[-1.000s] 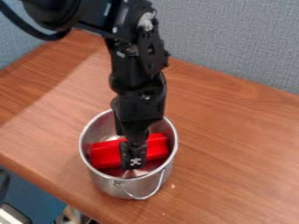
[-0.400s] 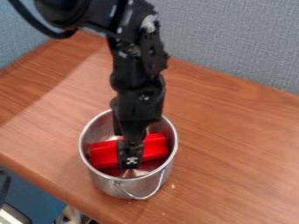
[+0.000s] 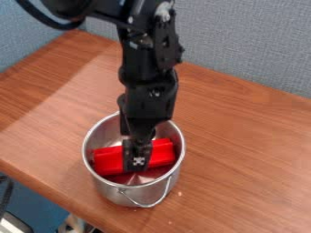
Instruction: Put the red object in the metal pot
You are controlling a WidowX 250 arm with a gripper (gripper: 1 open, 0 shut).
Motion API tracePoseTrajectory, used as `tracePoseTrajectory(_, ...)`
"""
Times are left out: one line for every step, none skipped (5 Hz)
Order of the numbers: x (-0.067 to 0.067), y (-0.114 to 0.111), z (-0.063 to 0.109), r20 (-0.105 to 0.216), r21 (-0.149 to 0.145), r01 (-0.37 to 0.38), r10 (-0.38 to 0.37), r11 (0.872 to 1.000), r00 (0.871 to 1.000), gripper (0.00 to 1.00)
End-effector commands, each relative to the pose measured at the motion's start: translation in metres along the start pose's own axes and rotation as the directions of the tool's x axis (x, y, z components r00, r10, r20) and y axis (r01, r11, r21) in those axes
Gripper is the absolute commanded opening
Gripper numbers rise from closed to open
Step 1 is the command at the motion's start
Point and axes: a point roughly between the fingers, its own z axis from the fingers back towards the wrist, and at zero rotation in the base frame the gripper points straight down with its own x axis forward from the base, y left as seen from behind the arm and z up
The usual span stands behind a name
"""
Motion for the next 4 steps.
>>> tracePoseTrajectory(0.001, 0.005, 0.032, 0.019, 0.071, 0.025, -0.026, 0.997, 0.999, 1.0)
tracePoseTrajectory(-0.001, 0.008, 0.053, 0.007, 0.119, -0.022, 0.022, 0.993, 1.0, 1.0)
tracePoseTrajectory(-0.005, 0.008, 0.067, 0.003, 0.148, -0.009, 0.008, 0.989, 1.0, 1.0)
tracePoseTrajectory(-0.013, 0.006, 0.057, 0.004, 0.157, 0.014, -0.015, 0.988, 1.0, 1.0)
